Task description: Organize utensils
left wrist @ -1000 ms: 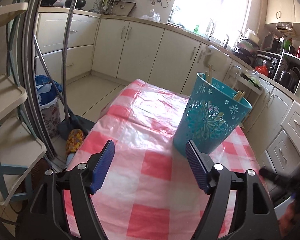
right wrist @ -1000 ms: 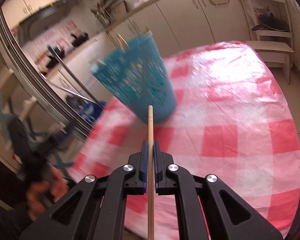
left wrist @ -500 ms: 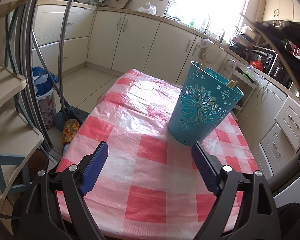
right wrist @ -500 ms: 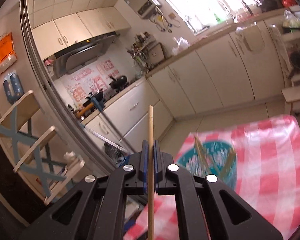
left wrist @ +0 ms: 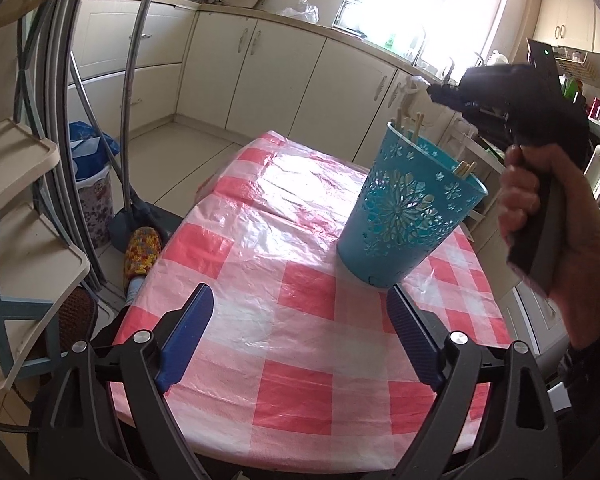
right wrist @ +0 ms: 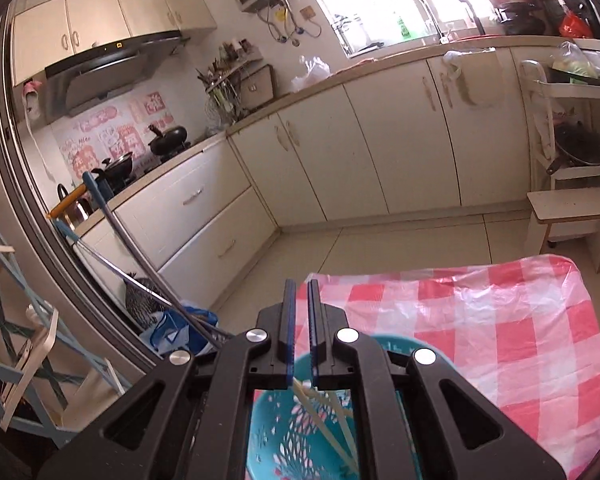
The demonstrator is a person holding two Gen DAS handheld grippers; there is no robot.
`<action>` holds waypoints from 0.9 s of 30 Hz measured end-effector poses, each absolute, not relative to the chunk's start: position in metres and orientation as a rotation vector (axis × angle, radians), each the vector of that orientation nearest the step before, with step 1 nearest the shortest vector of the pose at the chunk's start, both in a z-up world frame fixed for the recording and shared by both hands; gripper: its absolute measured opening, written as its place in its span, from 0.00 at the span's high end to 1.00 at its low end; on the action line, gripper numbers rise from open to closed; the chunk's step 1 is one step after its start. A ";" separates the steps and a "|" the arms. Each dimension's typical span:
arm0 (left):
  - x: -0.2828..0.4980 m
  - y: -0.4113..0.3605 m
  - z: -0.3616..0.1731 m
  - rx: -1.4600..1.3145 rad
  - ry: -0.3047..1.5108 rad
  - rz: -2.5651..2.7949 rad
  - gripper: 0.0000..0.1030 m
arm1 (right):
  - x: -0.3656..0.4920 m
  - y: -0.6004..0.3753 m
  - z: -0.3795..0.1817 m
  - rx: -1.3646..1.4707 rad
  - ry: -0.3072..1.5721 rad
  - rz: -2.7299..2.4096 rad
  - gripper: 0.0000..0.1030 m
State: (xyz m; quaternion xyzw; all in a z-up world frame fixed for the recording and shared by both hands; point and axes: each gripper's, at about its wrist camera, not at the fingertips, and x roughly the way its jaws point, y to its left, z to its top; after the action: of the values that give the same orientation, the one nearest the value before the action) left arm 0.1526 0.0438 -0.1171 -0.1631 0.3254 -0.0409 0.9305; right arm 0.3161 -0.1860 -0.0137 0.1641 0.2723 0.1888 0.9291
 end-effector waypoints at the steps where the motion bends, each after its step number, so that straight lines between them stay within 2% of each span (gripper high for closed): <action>1: 0.151 0.044 -0.113 -0.330 0.661 -0.084 0.17 | 0.306 -0.188 -0.012 0.330 0.557 0.391 0.93; 2: 0.149 0.043 -0.107 -0.321 0.657 -0.085 0.16 | 0.293 -0.191 -0.010 0.324 0.553 0.397 0.92; 3: 0.147 0.041 -0.102 -0.310 0.656 -0.086 0.14 | 0.280 -0.193 -0.007 0.319 0.553 0.401 0.85; 4: 0.144 0.039 -0.095 -0.299 0.656 -0.086 0.12 | 0.265 -0.196 -0.006 0.315 0.553 0.400 0.68; 5: 0.142 0.038 -0.090 -0.292 0.656 -0.085 0.11 | 0.247 -0.201 -0.005 0.311 0.554 0.389 0.60; 6: 0.138 0.035 -0.084 -0.283 0.654 -0.083 0.09 | 0.231 -0.204 -0.005 0.307 0.554 0.383 0.54; 8: 0.129 0.028 -0.072 -0.256 0.648 -0.082 0.08 | 0.192 -0.213 -0.007 0.291 0.560 0.371 0.51; 10: 0.119 0.019 -0.061 -0.225 0.647 -0.078 0.08 | 0.157 -0.223 -0.012 0.289 0.585 0.322 0.33; 15: 0.097 -0.002 -0.040 -0.180 0.661 -0.054 0.08 | 0.083 -0.241 -0.019 0.300 0.639 0.212 0.17; 19: 0.072 -0.017 -0.019 -0.126 0.629 -0.049 0.08 | 0.040 -0.244 -0.016 0.288 0.651 0.149 0.10; 27: 0.036 -0.029 0.008 -0.035 0.646 -0.050 0.07 | -0.016 -0.234 -0.003 0.246 0.626 0.120 0.07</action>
State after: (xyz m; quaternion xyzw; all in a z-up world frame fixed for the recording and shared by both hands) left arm 0.0357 -0.0286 0.0080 -0.0172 0.3173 -0.0246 0.9479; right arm -0.0158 -0.2337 -0.0026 0.1205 0.3071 0.0590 0.9422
